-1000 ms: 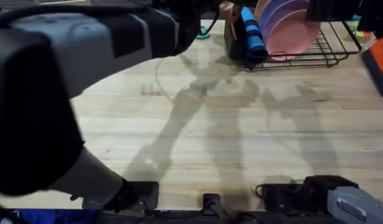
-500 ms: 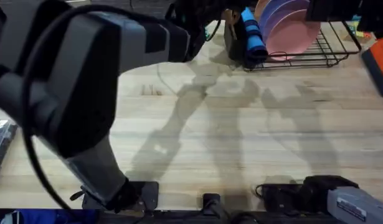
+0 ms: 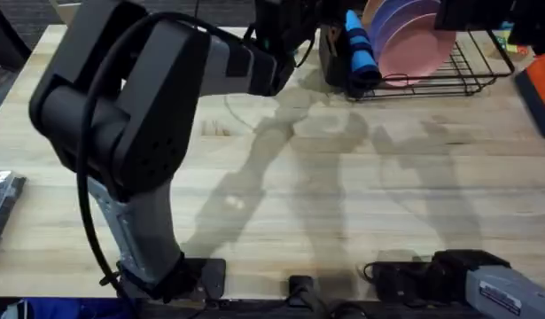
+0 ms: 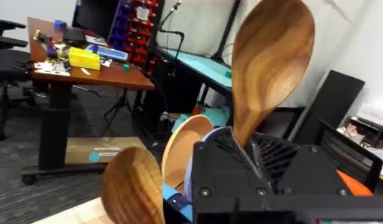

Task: Pick up the spoon on the table one by one and put them onto the rack

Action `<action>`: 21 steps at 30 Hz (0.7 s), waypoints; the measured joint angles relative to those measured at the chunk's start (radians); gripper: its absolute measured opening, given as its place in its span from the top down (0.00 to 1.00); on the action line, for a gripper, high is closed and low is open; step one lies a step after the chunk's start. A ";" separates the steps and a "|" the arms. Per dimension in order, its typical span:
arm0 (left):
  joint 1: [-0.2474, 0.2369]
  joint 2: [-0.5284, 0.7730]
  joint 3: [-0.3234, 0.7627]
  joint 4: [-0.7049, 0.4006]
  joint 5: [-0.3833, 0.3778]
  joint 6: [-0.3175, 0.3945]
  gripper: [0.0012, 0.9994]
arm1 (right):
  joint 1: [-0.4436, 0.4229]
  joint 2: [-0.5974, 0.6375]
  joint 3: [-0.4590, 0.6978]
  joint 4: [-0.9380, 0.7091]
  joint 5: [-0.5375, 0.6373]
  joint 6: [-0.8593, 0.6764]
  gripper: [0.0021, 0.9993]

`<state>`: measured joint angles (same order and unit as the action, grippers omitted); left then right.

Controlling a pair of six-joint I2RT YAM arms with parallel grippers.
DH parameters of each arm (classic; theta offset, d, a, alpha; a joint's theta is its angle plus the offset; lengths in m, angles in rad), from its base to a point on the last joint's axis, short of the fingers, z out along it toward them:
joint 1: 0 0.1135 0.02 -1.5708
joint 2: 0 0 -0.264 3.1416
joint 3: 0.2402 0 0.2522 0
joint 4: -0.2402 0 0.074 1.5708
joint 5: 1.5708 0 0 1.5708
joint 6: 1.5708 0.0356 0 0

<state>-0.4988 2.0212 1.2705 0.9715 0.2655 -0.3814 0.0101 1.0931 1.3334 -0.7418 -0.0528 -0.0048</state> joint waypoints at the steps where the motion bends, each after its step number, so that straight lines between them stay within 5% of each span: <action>1: 0.000 0.001 0.000 0.002 -0.004 -0.001 0.96 | 0.000 0.000 0.000 0.000 0.000 0.000 0.00; 10: 0.000 0.036 0.000 0.004 -0.024 -0.055 0.96 | 0.000 0.000 0.000 0.000 0.000 0.000 0.01; 21: 0.000 0.067 0.000 -0.212 -0.024 -0.081 0.96 | 0.000 0.000 0.000 0.000 0.000 0.000 0.01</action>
<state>-0.4988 2.0880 1.2705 0.7594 0.2413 -0.4621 0.0101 1.0931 1.3334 -0.7418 -0.0528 -0.0048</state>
